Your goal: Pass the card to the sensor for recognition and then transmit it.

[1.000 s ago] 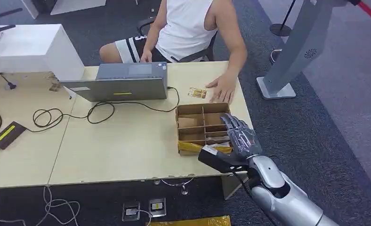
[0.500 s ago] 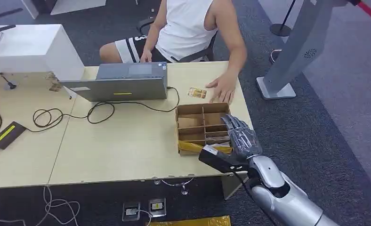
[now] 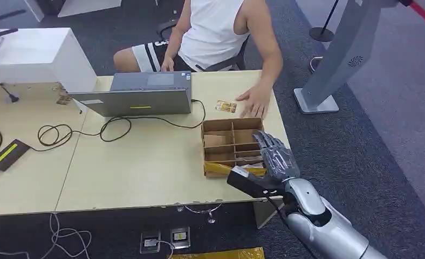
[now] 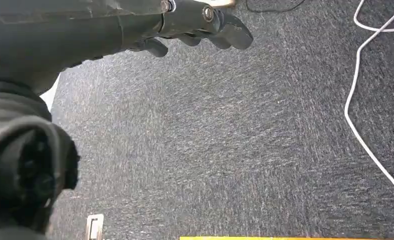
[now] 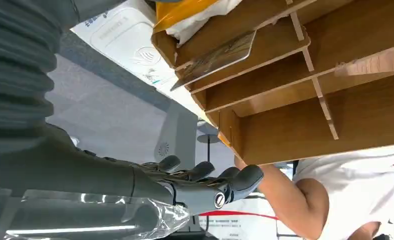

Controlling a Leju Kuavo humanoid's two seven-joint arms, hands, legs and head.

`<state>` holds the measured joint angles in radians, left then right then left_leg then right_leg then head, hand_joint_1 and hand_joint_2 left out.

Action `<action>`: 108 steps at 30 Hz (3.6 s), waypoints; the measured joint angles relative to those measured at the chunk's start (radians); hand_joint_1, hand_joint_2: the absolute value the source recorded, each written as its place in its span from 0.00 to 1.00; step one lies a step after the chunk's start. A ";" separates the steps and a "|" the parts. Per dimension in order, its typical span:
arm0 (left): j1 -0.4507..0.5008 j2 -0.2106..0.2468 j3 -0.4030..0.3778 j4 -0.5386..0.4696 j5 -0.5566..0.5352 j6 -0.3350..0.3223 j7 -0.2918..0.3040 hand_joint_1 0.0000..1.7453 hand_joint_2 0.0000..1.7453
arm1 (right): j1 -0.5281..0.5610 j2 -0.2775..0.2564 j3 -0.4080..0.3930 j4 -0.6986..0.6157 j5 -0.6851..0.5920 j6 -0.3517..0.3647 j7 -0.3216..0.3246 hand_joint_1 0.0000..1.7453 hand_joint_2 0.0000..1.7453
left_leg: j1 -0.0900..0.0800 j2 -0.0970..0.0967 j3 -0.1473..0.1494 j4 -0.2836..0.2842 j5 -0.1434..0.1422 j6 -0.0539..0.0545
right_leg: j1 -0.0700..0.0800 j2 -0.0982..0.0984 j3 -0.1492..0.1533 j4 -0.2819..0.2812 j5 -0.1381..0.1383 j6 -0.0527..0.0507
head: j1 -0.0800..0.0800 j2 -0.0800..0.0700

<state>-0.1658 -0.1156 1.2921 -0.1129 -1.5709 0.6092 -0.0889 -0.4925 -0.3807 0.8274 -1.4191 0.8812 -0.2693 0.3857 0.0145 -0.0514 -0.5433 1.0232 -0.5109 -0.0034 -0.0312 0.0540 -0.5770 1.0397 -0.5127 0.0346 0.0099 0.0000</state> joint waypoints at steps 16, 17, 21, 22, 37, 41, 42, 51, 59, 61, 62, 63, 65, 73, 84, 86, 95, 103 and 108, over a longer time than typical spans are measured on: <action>-0.011 0.000 0.000 0.000 0.000 -0.010 0.002 0.00 0.00 | -0.029 0.020 0.017 0.025 -0.005 0.070 -0.042 0.00 1.00 | 0.000 0.000 -0.001 0.000 0.000 0.000 | 0.000 0.000 0.000 0.000 0.000 0.000 | 0.001 0.000; -0.018 0.000 -0.001 0.000 0.000 -0.013 0.007 0.00 0.00 | -0.041 0.033 0.024 0.046 -0.006 0.069 -0.051 0.00 1.00 | 0.000 0.000 0.000 0.000 0.000 0.000 | 0.000 0.000 0.000 0.000 0.000 0.000 | 0.000 0.000; -0.036 0.000 -0.002 0.000 0.000 -0.014 0.016 0.00 0.00 | -0.071 0.076 0.045 0.106 -0.016 0.061 -0.068 0.00 1.00 | 0.001 0.000 0.000 0.000 0.001 -0.001 | 0.000 0.000 0.000 0.000 0.001 -0.001 | 0.000 0.000; -0.037 0.000 -0.002 0.000 0.000 -0.014 0.016 0.00 0.00 | -0.073 0.083 0.049 0.115 -0.017 0.061 -0.070 0.00 1.00 | 0.001 0.000 0.000 0.000 0.001 -0.001 | 0.001 0.000 0.000 0.000 0.001 -0.001 | 0.000 0.000; -0.038 0.000 -0.003 0.000 0.000 -0.014 0.016 0.00 0.00 | -0.096 0.116 0.092 0.184 -0.022 0.055 -0.072 0.00 1.00 | 0.000 0.000 0.000 0.000 0.000 0.000 | 0.000 0.000 0.000 0.000 0.001 -0.001 | 0.000 0.000; -0.038 0.000 -0.003 0.001 0.000 -0.016 0.018 0.00 0.00 | -0.098 0.118 0.103 0.195 -0.024 0.057 -0.072 0.00 1.00 | 0.001 0.000 0.000 0.000 0.001 0.000 | 0.001 0.000 0.000 0.000 0.001 -0.001 | 0.000 0.000; -0.038 0.000 -0.003 0.001 0.000 -0.016 0.018 0.00 0.00 | -0.098 0.118 0.105 0.198 -0.024 0.057 -0.072 0.00 1.00 | 0.001 0.000 0.000 0.000 0.001 0.000 | 0.001 0.000 0.000 0.000 0.001 -0.001 | 0.000 0.000; -0.038 0.000 -0.003 0.001 0.000 -0.016 0.019 0.00 0.00 | -0.101 0.118 0.119 0.218 -0.024 0.057 -0.073 0.00 1.00 | 0.001 0.000 0.000 0.000 0.001 0.000 | 0.000 0.000 0.000 0.000 0.001 -0.001 | 0.000 0.000; -0.032 0.000 -0.003 0.002 0.000 -0.010 0.019 0.00 0.00 | -0.103 0.105 0.114 0.220 -0.048 0.011 -0.012 0.00 1.00 | 0.001 0.000 0.000 0.000 0.001 0.000 | 0.000 0.000 0.000 0.000 0.001 -0.001 | 0.000 0.000; -0.030 0.000 -0.003 0.002 0.000 -0.010 0.018 0.00 0.00 | -0.102 0.092 0.104 0.207 -0.050 0.007 0.003 0.00 1.00 | 0.000 0.000 0.000 0.000 0.001 0.000 | 0.000 0.000 0.000 0.000 0.001 -0.001 | 0.000 0.000; -0.028 0.000 -0.003 0.002 0.000 -0.010 0.018 0.00 0.00 | -0.102 0.085 0.098 0.200 -0.049 0.000 0.010 0.00 1.00 | 0.000 0.000 0.000 0.000 0.001 0.000 | 0.000 0.000 0.000 0.000 0.001 -0.001 | 0.000 0.000; -0.028 0.000 -0.003 0.002 0.000 -0.009 0.018 0.00 0.00 | -0.102 0.079 0.092 0.192 -0.045 -0.010 0.016 0.00 1.00 | 0.000 0.000 0.000 0.000 0.001 0.000 | 0.000 0.000 0.000 0.000 0.001 -0.001 | 0.000 0.000; -0.028 0.000 -0.003 0.002 0.000 -0.005 0.018 0.00 0.00 | -0.099 0.066 0.079 0.173 -0.032 -0.025 0.019 0.00 1.00 | 0.000 0.000 0.000 0.000 0.000 0.000 | 0.000 0.000 0.000 0.000 0.001 -0.001 | 0.000 0.000; -0.023 0.000 -0.003 0.002 0.006 0.006 0.008 0.00 0.00 | -0.092 0.041 0.042 0.091 -0.009 -0.032 0.018 0.00 1.00 | 0.001 0.001 0.000 0.000 0.000 0.000 | 0.001 0.000 -0.001 0.000 0.001 -0.001 | 0.000 0.000; -0.022 -0.001 -0.002 0.003 0.003 0.008 0.001 0.00 0.00 | -0.076 0.025 0.015 0.055 -0.006 -0.025 0.011 0.00 1.00 | 0.000 0.001 0.000 0.000 0.000 0.000 | 0.000 0.001 0.000 0.000 0.001 -0.001 | 0.000 0.000; -0.023 -0.003 -0.002 0.003 0.002 0.009 0.001 0.00 0.00 | -0.072 0.025 0.015 0.055 -0.005 -0.009 0.000 0.00 1.00 | 0.000 0.001 0.000 0.000 0.000 0.000 | 0.000 0.000 0.000 0.000 0.001 -0.001 | 0.000 0.000; -0.023 -0.006 -0.002 0.003 0.000 0.009 0.001 0.00 0.00 | -0.062 0.025 0.015 0.055 -0.004 0.014 -0.012 0.00 1.00 | 0.001 0.001 0.000 0.000 0.000 0.000 | 0.000 0.000 0.000 0.000 0.001 -0.001 | 0.000 0.000; -0.023 -0.006 -0.002 0.003 0.000 0.009 0.001 0.00 0.00 | -0.060 0.027 0.016 0.055 -0.004 0.047 -0.027 0.00 1.00 | 0.001 0.001 0.000 0.000 0.000 0.000 | 0.000 0.000 0.000 0.000 0.001 -0.001 | 0.000 0.000; -0.023 -0.008 -0.002 0.003 0.000 0.013 0.000 0.00 0.00 | -0.055 0.039 0.022 0.058 -0.010 0.103 -0.055 0.00 1.00 | 0.001 0.000 0.000 0.000 0.000 0.000 | 0.001 0.000 0.000 0.000 0.001 -0.001 | 0.000 0.000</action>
<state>-0.1884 -0.1236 1.2898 -0.1102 -1.5709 0.6218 -0.0893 -0.5474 -0.3415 0.8495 -1.3615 0.8713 -0.1663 0.3308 0.0151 -0.0509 -0.5435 1.0231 -0.5105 -0.0039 -0.0307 0.0542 -0.5773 1.0398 -0.5121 0.0337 0.0099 0.0000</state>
